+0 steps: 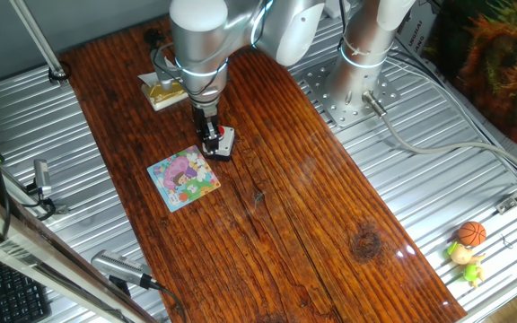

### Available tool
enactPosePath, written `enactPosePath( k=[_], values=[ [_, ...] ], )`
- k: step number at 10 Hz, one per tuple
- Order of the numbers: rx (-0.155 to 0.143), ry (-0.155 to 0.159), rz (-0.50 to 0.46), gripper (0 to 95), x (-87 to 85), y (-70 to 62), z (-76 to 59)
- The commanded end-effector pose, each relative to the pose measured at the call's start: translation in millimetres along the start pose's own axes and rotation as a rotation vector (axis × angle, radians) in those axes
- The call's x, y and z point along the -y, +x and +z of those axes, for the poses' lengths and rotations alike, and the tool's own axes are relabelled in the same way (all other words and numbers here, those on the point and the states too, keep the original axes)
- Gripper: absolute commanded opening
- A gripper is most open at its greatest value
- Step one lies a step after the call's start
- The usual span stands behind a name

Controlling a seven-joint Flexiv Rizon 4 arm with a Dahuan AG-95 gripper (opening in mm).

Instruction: Assemble one piece of a puzzle

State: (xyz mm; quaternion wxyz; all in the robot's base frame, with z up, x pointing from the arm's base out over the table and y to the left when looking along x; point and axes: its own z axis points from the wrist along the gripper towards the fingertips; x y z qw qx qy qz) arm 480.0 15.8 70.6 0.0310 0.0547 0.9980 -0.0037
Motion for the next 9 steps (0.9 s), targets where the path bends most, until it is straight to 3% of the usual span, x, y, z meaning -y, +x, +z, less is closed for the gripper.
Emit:
enactPosePath(
  k=[1,2,4,5,6,7,9],
  values=[
    [0.001,0.000,-0.001,57.0,0.3,0.2,-0.2],
    [0.001,0.000,-0.001,38.0,0.3,0.2,-0.2],
    [0.004,0.006,-0.003,38.0,0.3,0.1,-0.2],
    [0.009,0.059,-0.027,38.0,0.3,0.1,-0.1],
    [0.007,0.048,-0.028,38.0,0.3,0.1,-0.1],
    [0.003,0.009,-0.008,38.0,0.3,0.1,-0.1],
    [-0.003,-0.005,-0.003,38.0,0.3,0.1,-0.1]
  ],
)
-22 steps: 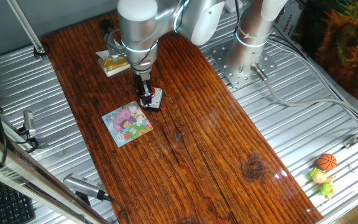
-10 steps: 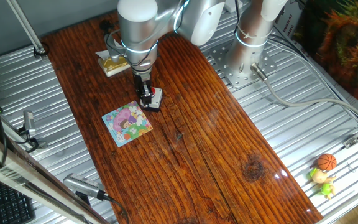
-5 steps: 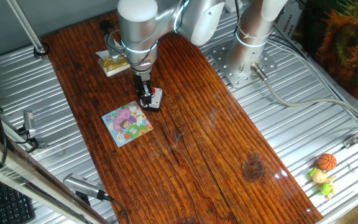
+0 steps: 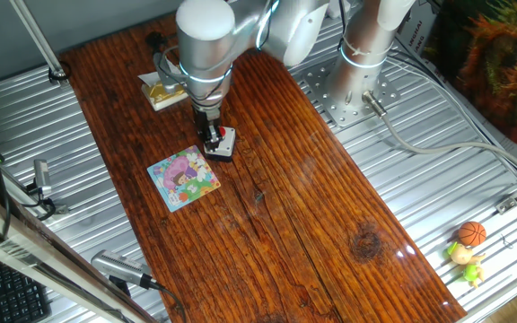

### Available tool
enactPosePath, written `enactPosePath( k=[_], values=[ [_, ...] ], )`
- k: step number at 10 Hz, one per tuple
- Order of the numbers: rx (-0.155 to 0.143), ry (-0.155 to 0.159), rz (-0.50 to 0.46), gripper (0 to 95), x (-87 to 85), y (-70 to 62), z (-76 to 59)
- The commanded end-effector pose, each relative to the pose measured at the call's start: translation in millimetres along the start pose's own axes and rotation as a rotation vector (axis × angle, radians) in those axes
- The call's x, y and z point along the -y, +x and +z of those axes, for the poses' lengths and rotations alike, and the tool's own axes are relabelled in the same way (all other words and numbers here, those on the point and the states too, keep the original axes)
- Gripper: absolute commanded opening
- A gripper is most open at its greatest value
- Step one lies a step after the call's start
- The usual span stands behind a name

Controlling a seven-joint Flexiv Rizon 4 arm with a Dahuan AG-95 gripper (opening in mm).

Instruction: Assemble one piece of a puzzle

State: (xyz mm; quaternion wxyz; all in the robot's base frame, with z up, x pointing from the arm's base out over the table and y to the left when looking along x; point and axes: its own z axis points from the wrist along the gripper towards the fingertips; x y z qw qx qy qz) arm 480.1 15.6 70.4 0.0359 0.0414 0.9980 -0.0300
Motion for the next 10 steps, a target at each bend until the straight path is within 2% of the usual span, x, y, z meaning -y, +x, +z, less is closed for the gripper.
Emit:
enactPosePath(
  k=[1,4,5,6,10],
  values=[
    [-0.016,-0.064,0.027,38.0,0.1,0.2,-0.4],
    [-0.017,-0.055,0.029,38.0,0.1,0.1,-0.6],
    [-0.017,-0.054,0.029,19.0,0.1,0.0,-0.6],
    [-0.016,-0.039,0.024,19.0,0.1,-0.1,-0.7],
    [-0.031,-0.056,0.029,19.0,0.1,-1.3,-2.1]
  ],
)
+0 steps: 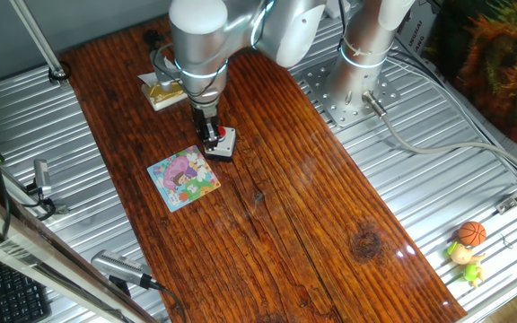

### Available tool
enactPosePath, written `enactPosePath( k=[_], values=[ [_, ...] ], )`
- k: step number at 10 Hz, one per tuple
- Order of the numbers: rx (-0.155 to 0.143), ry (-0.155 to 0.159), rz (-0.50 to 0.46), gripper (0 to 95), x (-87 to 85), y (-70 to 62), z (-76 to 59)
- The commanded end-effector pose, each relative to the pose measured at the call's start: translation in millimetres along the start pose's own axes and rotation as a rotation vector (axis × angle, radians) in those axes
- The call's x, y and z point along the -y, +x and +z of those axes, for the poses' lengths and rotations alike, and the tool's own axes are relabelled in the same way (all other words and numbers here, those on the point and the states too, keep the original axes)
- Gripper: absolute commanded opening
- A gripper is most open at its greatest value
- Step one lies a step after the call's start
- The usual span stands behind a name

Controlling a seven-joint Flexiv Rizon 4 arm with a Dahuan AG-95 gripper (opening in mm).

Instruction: Assemble one piece of a puzzle

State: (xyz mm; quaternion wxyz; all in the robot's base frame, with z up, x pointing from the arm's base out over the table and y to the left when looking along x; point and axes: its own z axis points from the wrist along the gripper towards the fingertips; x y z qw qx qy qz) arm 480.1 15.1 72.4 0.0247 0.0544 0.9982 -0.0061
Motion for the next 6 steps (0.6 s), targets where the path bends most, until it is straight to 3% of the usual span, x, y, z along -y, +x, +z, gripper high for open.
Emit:
enactPosePath(
  k=[1,6],
  values=[
    [-0.009,-0.002,0.000,19.0,-0.6,-2.0,-0.7],
    [-0.019,0.000,-0.003,19.0,-0.8,-5.3,-3.2]
  ],
)
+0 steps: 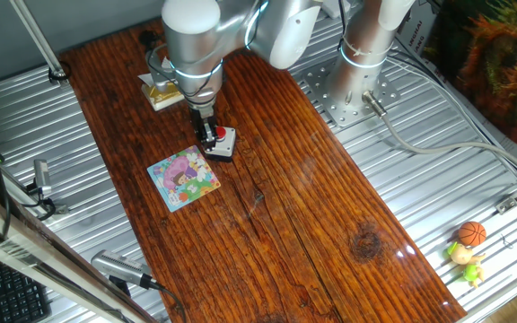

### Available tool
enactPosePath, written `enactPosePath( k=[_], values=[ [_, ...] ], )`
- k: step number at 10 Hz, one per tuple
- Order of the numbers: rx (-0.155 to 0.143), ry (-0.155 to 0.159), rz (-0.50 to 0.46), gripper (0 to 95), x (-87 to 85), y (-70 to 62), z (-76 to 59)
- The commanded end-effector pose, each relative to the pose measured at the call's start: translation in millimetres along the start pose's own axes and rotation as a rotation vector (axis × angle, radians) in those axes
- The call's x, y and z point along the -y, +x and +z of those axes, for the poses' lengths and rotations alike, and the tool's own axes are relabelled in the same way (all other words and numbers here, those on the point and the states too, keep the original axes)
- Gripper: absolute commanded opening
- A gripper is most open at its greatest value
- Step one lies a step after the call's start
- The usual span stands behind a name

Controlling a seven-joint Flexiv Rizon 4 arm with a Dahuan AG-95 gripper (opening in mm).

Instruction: Assemble one piece of a puzzle

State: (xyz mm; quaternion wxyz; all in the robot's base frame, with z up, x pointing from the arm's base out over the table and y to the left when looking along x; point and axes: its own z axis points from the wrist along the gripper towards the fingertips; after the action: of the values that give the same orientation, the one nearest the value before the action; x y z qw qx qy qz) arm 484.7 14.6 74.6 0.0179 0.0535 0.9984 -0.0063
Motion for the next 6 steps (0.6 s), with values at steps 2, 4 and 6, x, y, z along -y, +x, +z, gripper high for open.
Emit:
enactPosePath(
  k=[2,4,6],
  values=[
    [-0.015,0.001,-0.002,19.0,-1.1,-3.1,-3.0],
    [-0.020,0.004,-0.006,19.0,-1.3,-6.6,-4.5],
    [-0.027,0.004,-0.007,19.0,-1.9,-11.9,-6.3]
  ],
)
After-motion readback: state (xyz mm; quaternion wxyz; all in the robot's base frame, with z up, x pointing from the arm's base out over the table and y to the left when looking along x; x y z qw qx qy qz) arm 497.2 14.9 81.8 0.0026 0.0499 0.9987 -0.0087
